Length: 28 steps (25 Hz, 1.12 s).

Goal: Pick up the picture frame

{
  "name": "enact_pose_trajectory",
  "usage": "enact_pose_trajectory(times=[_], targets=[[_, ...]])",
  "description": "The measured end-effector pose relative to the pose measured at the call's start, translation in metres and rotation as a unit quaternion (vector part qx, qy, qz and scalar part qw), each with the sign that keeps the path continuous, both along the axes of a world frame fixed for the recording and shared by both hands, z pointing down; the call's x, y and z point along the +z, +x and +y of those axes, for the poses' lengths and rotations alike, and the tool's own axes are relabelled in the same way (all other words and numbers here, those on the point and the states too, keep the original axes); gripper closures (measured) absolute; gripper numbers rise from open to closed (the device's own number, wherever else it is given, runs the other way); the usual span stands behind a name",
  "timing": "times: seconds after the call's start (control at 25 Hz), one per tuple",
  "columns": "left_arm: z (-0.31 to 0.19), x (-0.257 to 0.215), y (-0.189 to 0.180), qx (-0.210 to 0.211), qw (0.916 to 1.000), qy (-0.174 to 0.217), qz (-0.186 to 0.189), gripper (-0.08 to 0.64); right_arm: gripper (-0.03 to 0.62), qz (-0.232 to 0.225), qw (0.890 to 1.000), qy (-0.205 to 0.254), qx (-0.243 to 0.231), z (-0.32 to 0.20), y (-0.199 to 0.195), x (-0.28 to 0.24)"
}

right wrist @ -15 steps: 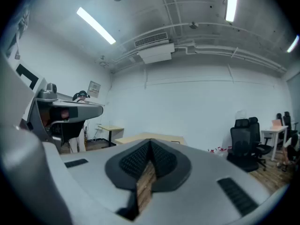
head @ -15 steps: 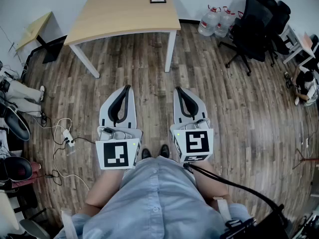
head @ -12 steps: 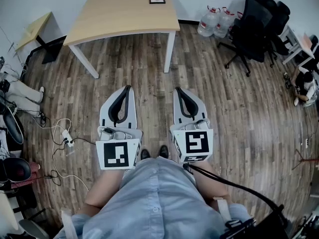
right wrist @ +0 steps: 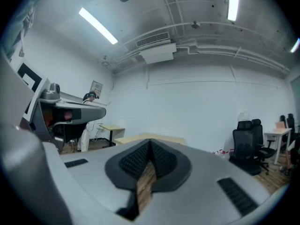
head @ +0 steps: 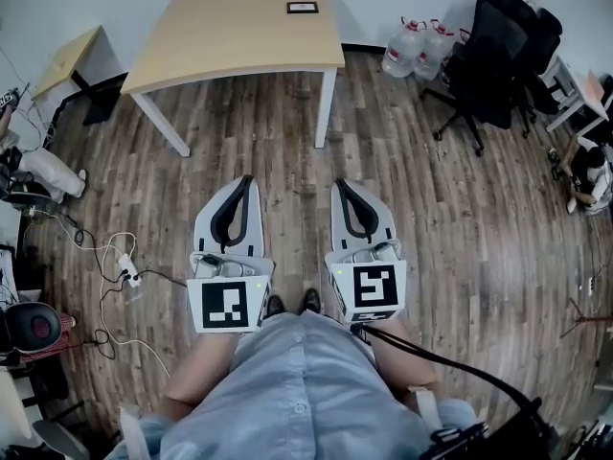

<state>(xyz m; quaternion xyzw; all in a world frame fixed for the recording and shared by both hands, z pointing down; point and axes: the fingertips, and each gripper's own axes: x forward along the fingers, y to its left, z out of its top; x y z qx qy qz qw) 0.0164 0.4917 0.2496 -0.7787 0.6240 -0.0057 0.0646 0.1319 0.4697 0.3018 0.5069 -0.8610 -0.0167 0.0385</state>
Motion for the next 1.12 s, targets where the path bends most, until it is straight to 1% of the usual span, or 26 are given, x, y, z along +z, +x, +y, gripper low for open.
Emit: enact_pose_trajectory(times=[0.12,0.24,0.28,0.32,0.4,0.44,0.52,0.64,0.76,0.92,1.04,1.12], targets=[[-0.007,0.006,0.000,-0.008,0.9998,-0.001,-0.016,0.558,0.592,-0.012,1.000,0.002,-0.015,-0.010,0.005,0.000],[-0.018,0.009,-0.005,-0.014,0.9991,0.004,-0.039,0.558,0.591,-0.008,1.000,0.003,-0.006,-0.028,0.012,-0.001],[-0.023,0.010,-0.007,-0.015,0.9991,0.004,-0.041,0.560,0.591,-0.005,1.000,0.004,-0.003,-0.034,0.012,-0.001],[-0.028,0.011,-0.010,-0.016,0.9993,0.002,-0.034,0.558,0.591,-0.001,1.000,0.005,-0.003,-0.039,0.010,-0.001],[-0.040,0.014,-0.016,-0.023,0.9997,-0.006,-0.008,0.558,0.591,0.007,1.000,0.005,-0.006,-0.053,0.003,0.002],[-0.047,0.016,-0.020,-0.026,0.9996,-0.009,-0.005,0.558,0.591,0.010,1.000,0.004,-0.007,-0.062,0.000,0.004],[-0.065,0.022,-0.031,-0.028,0.9994,-0.015,-0.013,0.558,0.591,0.011,1.000,0.001,-0.003,-0.083,-0.004,0.007],[-0.103,0.031,-0.053,-0.031,0.9991,-0.016,-0.022,0.558,0.591,0.006,1.000,0.005,0.008,-0.121,-0.011,0.009],[-0.151,0.032,-0.074,-0.028,0.9993,-0.006,-0.022,0.560,0.591,0.000,1.000,0.024,0.007,-0.166,-0.027,0.005],[-0.211,0.024,-0.094,-0.017,0.9996,0.006,-0.020,0.558,0.591,-0.005,0.999,0.035,0.016,-0.226,-0.045,-0.005],[-0.252,0.012,-0.103,-0.006,0.9994,0.025,-0.022,0.558,0.591,-0.001,0.999,0.041,0.033,-0.269,-0.055,-0.015],[-0.277,0.006,-0.110,-0.001,0.9994,0.032,-0.010,0.560,0.591,0.001,0.998,0.043,0.042,-0.291,-0.063,-0.018]])
